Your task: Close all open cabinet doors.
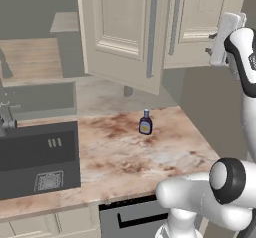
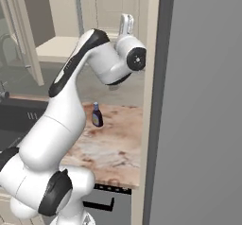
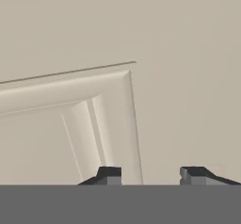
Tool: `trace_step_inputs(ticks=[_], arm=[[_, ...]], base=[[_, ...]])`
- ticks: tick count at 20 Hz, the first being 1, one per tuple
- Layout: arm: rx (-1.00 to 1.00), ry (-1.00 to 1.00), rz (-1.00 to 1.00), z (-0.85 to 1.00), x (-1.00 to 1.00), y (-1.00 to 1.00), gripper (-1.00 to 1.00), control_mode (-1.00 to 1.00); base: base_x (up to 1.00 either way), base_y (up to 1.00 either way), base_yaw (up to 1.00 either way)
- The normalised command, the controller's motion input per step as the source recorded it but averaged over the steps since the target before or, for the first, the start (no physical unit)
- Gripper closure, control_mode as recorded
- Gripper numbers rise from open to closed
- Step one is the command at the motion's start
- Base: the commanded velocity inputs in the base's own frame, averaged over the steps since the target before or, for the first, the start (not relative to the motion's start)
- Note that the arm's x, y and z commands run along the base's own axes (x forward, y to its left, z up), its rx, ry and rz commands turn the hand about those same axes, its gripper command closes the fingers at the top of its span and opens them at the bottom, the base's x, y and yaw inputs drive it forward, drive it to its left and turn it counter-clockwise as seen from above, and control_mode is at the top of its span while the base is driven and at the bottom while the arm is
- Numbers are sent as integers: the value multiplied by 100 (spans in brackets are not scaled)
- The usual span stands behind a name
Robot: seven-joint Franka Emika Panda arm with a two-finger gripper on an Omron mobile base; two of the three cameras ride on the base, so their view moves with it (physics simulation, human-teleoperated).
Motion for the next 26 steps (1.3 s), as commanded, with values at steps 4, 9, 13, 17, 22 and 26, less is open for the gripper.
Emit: trace_step_inputs(ticks=[4, 9, 13, 17, 22, 26], arm=[[-9, -9, -7, -51, 74, 100, -100, -100], [-16, -7, -13, -20, 14, 100, -100, -100], [-18, -12, -2, 4, -40, 100, -100, -100], [-16, -16, 0, 24, -77, 95, -100, -100], [-13, -10, 0, 17, -89, 67, -100, -100], [-5, -8, -1, 19, -100, 16, -100, -100]], base=[[0, 0, 0], [0, 0, 0], [0, 0, 0], [0, 0, 0], [0, 0, 0], [0, 0, 0]])
